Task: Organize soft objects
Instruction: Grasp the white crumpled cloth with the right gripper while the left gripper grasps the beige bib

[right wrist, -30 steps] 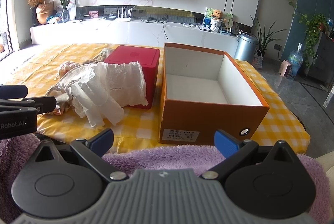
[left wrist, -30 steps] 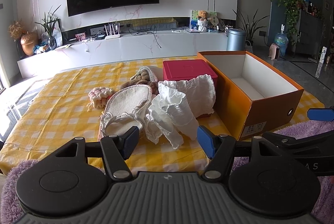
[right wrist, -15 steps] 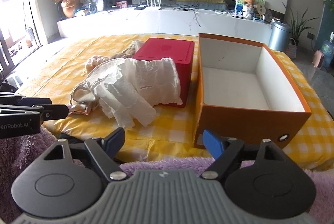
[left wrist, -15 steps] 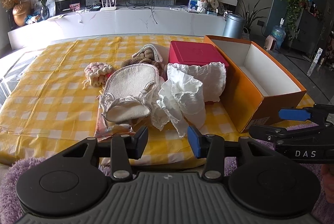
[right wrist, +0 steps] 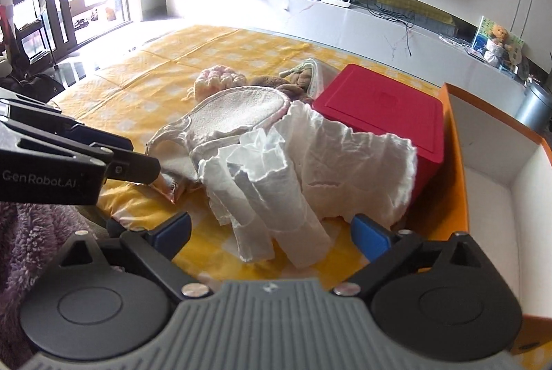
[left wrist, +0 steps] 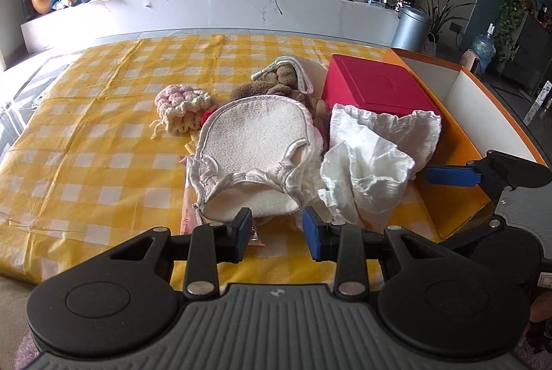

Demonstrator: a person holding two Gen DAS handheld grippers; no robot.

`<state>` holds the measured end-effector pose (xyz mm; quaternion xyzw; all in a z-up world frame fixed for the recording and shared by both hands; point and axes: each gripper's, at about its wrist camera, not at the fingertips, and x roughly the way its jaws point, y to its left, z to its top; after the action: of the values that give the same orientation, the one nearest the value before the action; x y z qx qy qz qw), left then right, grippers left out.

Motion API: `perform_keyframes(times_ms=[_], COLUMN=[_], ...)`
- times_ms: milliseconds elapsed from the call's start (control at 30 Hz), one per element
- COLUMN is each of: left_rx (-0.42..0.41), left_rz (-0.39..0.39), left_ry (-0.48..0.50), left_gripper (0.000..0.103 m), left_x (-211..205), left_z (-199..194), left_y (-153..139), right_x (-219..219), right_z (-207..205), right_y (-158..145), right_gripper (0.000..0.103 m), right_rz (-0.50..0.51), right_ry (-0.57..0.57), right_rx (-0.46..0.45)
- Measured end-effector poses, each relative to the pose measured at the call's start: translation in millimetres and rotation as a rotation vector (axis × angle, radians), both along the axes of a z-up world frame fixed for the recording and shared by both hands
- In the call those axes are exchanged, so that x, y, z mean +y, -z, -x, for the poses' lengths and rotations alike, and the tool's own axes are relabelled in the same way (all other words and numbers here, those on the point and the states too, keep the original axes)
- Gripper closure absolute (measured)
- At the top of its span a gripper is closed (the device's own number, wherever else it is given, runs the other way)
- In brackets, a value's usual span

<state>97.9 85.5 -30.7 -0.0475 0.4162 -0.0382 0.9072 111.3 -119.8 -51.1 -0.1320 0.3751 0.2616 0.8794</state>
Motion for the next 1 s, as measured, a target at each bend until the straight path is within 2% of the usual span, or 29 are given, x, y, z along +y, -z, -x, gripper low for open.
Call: perform_keyframes(times_ms=[167, 267, 333, 400, 433, 467, 500, 567, 767, 933, 1000], left_rx=[0.015, 0.024, 0.031, 0.036, 0.037, 0.035, 0.031, 0.026, 0.028, 0.037, 0.042], left_rz=[0.039, 0.041, 0.042, 0.042, 0.037, 0.034, 0.035, 0.044, 0.085, 0.092, 0.086], left_ry=[-0.034, -0.028, -0.025, -0.022, -0.020, -0.016, -0.010, 0.000, 0.029, 0.050, 0.048], left_gripper=[0.063, 0.063, 0.063, 0.063, 0.062, 0.063, 0.063, 0.063, 0.063, 0.063, 0.063], left_x=[12.3, 12.2, 11.9, 11.4, 10.2, 8.9, 7.8, 5.1, -3.5, -11.8, -13.3], left_z=[-8.3, -10.4, -11.9, -13.7, -13.8, -13.0, -11.4, -7.6, 8.2, 12.5, 11.2], left_y=[4.7, 9.0, 11.8, 14.1, 14.6, 14.2, 13.3, 11.4, 9.7, 11.1, 10.9], right_x=[19.5, 20.5, 17.6, 15.1, 14.5, 13.7, 14.1, 9.9, -0.8, -21.7, -21.9], right_z=[-25.4, -34.3, -36.7, -37.3, -38.0, -38.2, -38.4, -32.9, -9.6, -5.3, -9.8], right_y=[16.2, 24.4, 26.1, 25.6, 25.1, 24.6, 24.3, 18.8, -8.6, -20.6, -15.9], right_gripper=[0.006, 0.013, 0.023, 0.045, 0.052, 0.068, 0.077, 0.085, 0.086, 0.086, 0.086], right_rz=[0.052, 0.027, 0.003, -0.011, -0.013, -0.013, -0.011, -0.019, -0.071, -0.288, -0.295], right_ry=[-0.006, 0.007, 0.006, 0.004, 0.002, 0.001, 0.000, -0.005, -0.004, -0.015, -0.004], right_rx=[-0.042, -0.025, -0.024, -0.031, -0.028, -0.022, -0.019, -0.015, 0.061, 0.291, 0.329])
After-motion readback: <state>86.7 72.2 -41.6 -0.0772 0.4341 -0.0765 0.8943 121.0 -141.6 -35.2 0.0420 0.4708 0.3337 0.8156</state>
